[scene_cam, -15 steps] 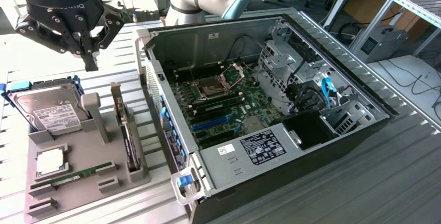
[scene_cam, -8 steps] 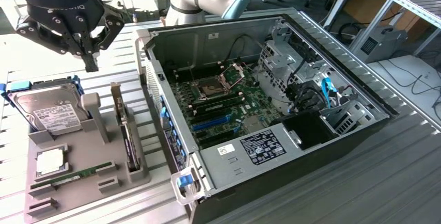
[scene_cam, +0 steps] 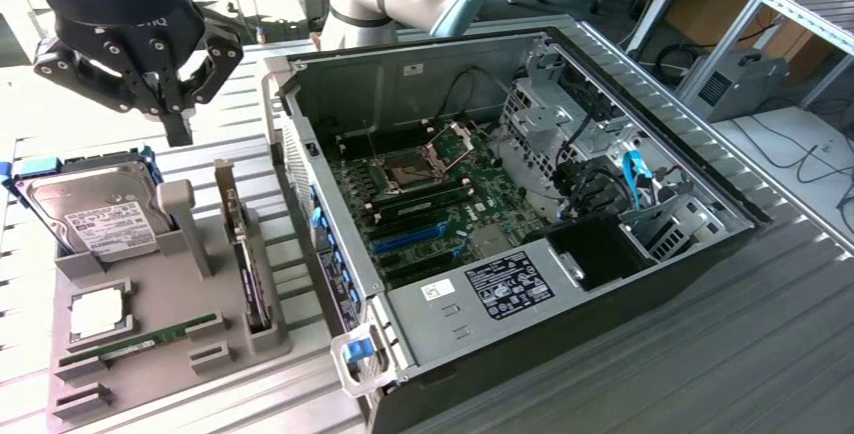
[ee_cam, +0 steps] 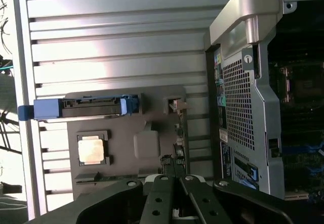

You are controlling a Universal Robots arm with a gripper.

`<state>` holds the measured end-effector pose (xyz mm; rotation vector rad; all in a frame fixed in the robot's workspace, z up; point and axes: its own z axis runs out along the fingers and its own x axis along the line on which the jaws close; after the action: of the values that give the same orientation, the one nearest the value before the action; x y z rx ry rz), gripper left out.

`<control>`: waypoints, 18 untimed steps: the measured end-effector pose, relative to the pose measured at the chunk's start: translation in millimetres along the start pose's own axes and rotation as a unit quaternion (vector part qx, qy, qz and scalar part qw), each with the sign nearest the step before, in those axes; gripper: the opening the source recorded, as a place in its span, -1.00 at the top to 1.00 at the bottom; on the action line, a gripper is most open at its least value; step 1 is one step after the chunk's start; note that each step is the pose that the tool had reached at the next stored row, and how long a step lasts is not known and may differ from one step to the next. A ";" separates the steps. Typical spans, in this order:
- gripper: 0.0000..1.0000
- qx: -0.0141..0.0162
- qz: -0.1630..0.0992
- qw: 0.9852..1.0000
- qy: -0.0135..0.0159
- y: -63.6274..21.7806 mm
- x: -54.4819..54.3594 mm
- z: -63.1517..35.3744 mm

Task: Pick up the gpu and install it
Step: 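Reach for the gpu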

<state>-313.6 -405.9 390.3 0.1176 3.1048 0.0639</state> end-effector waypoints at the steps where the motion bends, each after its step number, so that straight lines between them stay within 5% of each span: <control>1: 0.79 0.000 0.000 1.000 0.000 -0.2 -0.1 0.0; 18: 0.79 0.000 0.000 1.000 0.000 -15.5 -5.3 2.4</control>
<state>-309.4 -421.7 387.4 0.1178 3.1048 0.0624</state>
